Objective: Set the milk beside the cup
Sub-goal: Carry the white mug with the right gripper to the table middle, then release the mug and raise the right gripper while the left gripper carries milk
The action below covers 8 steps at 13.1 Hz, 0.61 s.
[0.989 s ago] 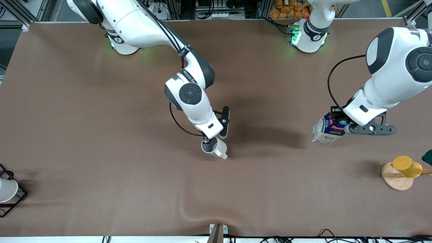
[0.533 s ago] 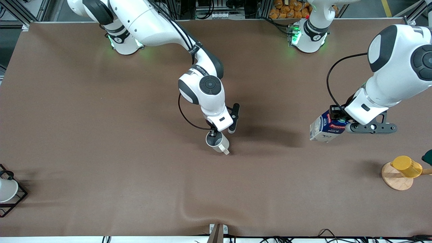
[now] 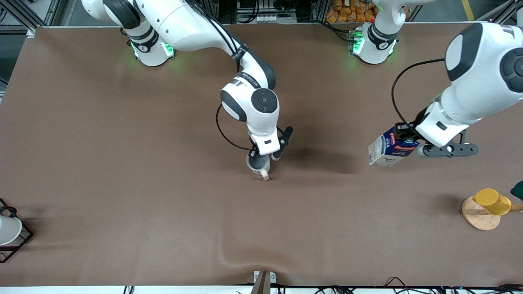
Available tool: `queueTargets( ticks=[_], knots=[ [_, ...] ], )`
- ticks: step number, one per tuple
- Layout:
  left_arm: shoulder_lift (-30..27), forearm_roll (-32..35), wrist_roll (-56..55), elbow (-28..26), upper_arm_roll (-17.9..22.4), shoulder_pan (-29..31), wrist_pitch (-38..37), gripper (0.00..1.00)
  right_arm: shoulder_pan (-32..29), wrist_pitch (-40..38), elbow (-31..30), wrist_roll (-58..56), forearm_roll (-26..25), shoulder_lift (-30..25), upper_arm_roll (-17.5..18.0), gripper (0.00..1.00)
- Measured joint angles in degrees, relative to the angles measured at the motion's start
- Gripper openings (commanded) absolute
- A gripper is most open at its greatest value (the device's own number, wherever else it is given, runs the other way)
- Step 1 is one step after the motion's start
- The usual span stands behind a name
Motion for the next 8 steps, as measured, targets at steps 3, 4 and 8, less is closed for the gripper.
queueTargets(
  ticks=[3, 4, 8],
  knots=[
    [0.29, 0.0, -6.58, 0.87, -2.67, -1.75, 0.0, 0.31, 0.01, 0.15, 0.86, 0.69, -0.04, -0.21, -0.25, 1.0],
    [0.53, 0.0, -8.58, 0.94, -2.82, -2.88, 0.0, 0.31, -0.18, 0.15, 1.47, 1.58, -0.04, -0.63, -0.66, 1.0],
    [3.16, 0.0, -16.1, 2.66, -2.96, -7.74, 0.03, 0.3, -6.12, -1.88, 1.1, 5.0, -0.03, -7.14, -1.6, 1.0]
  ],
)
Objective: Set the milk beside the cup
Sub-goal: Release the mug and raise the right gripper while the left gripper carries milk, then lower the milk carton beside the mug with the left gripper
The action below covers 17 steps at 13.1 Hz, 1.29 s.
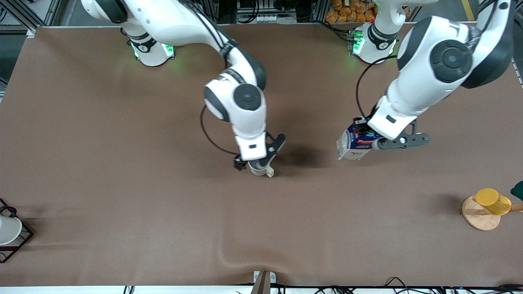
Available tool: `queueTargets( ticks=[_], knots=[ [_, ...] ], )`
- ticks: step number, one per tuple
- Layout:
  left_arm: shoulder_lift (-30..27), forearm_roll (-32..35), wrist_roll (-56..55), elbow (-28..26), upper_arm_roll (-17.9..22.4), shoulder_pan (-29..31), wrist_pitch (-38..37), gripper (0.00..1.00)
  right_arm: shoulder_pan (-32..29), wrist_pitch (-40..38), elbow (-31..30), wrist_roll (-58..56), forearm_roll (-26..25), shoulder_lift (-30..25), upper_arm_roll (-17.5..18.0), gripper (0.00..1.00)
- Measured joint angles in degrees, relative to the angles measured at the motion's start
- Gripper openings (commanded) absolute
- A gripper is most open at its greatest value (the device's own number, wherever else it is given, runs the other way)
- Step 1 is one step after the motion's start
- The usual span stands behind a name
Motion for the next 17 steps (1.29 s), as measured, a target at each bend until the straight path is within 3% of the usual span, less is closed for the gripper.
queueTargets(
  ticks=[8, 14, 17],
  knots=[
    [9.11, 0.0, -7.92, 5.24, -0.11, -13.47, 0.07, 0.29, -17.74, -1.89, -15.63, 0.81, 0.3, -18.05, -0.11, 1.0],
    [14.73, 0.47, -10.69, 8.35, 0.23, -20.82, 2.37, 0.29, -26.49, -11.57, -19.06, 0.82, 2.31, -25.76, -0.23, 1.0],
    [17.66, 0.54, -15.07, 9.57, 0.34, -23.13, 5.87, 0.29, -27.43, -16.1, -19.18, 0.83, 2.82, -28.76, -3.09, 1.0]
  ],
)
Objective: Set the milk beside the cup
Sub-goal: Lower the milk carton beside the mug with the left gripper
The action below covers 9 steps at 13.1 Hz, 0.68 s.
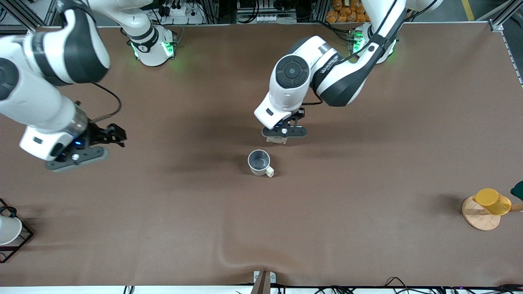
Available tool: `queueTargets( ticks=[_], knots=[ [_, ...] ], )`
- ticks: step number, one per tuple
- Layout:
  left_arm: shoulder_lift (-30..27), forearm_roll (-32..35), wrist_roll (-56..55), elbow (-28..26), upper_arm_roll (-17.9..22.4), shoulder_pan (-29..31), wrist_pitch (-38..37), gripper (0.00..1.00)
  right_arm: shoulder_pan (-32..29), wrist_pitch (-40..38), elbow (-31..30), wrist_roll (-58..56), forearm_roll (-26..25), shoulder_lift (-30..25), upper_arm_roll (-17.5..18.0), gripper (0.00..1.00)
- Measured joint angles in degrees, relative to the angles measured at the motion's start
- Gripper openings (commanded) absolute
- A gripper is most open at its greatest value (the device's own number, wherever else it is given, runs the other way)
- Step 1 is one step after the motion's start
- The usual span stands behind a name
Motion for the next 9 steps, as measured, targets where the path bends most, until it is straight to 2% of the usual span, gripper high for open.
queueTargets(
  ticks=[3, 6, 9],
  knots=[
    [3.68, 0.09, -2.84, 1.63, 1.61, -3.03, 3.36, 0.29, -1.99, -3.01, -0.16, 0.0, 0.67, -2.24, -1.83, 1.0],
    [6.07, 0.1, -2.86, 3.46, 4.92, -6.16, 3.74, 0.29, -5.69, -5.78, -0.23, 0.08, 4.45, -3.03, -1.98, 1.0],
    [6.53, 0.1, -2.87, 4.34, 6.21, -7.78, 4.02, 0.3, -8.15, -7.51, -0.21, 0.62, 6.39, -4.31, -2.0, 1.0]
  ],
)
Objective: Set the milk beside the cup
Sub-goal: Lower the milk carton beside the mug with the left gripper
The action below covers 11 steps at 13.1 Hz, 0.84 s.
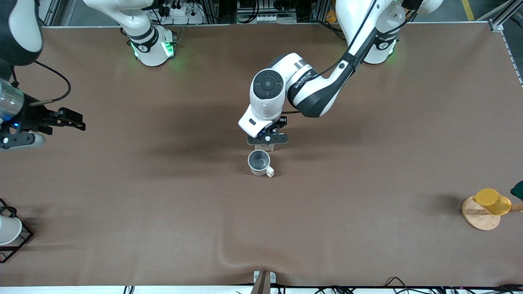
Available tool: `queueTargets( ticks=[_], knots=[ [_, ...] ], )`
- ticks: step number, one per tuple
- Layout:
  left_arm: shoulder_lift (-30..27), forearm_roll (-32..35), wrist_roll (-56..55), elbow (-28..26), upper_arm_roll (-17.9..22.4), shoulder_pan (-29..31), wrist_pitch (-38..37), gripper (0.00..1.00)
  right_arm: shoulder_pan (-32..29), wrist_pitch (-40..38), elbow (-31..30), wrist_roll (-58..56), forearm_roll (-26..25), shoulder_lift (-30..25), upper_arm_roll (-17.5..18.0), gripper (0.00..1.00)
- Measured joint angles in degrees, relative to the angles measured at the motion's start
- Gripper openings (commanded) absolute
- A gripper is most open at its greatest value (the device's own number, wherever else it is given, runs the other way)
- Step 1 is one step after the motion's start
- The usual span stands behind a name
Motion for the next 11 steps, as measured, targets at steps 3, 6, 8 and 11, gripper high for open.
queueTargets(
  ticks=[3, 6, 8, 11],
  knots=[
    [0.04, 0.0, -0.01, 0.3, 0.06, -0.11, 0.5, 0.47, -0.66, -2.85, 0.03, 3.08, 0.31, -1.96, 0.06, 1.0],
    [0.9, 0.0, -0.06, 0.31, 0.21, -0.11, 0.59, 0.82, -0.71, -6.3, 0.49, 7.52, 0.27, -3.45, 0.48, 1.0],
    [1.34, 0.0, -0.08, 0.34, 0.22, -0.12, 0.88, 1.0, -1.64, -6.33, 0.98, 7.58, 0.25, -3.56, 0.9, 1.0],
    [1.3, 0.0, -1.36, 1.05, 0.25, -0.12, 0.96, 1.0, -3.42, -6.48, 1.95, 7.09, 0.21, -3.56, 2.17, 1.0]
  ],
)
